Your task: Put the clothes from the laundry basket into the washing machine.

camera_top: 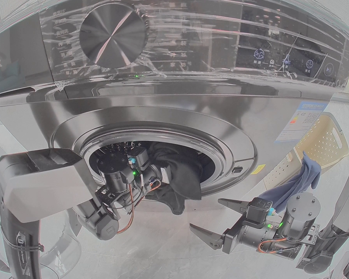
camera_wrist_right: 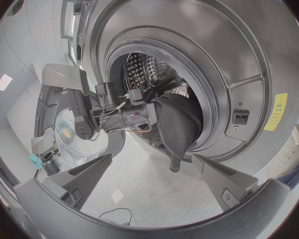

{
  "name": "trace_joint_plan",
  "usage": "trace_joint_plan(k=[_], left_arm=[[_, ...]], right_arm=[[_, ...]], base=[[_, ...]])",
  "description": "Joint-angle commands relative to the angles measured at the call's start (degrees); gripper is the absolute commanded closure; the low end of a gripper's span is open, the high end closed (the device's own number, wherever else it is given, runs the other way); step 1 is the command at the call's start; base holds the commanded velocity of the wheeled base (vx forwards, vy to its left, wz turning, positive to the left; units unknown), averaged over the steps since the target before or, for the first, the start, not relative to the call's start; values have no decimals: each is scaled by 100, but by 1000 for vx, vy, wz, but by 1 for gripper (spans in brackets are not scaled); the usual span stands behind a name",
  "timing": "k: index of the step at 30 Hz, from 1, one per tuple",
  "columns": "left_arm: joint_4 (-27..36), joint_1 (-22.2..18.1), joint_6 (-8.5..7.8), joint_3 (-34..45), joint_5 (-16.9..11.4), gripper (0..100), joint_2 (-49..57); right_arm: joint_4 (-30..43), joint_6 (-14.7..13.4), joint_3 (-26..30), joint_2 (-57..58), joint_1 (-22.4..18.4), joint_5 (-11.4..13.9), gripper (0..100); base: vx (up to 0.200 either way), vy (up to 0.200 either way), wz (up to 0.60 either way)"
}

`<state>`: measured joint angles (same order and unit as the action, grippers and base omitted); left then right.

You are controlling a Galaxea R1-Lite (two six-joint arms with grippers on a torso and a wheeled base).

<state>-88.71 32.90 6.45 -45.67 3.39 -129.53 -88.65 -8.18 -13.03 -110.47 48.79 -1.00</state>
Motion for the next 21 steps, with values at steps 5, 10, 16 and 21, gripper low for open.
trace_joint_plan(k=[5, 10, 16, 21], left_arm=[[126, -443, 32, -1612, 39, 100, -917], [688, -645, 32, -1964, 30, 100, -890], [917, -741, 76, -2473, 180, 100, -873], [943, -715, 93, -2342, 197, 100, -811]], right_arm=[[-3, 1, -6, -1, -1, -6, 0], [-3, 1, -6, -18, 8, -6, 0], [-3, 1, -6, -18, 17, -6, 0], [-3, 1, -15, -27, 17, -6, 0]], base=[[0, 0, 0], [0, 0, 0], [0, 0, 0], [0, 0, 0]])
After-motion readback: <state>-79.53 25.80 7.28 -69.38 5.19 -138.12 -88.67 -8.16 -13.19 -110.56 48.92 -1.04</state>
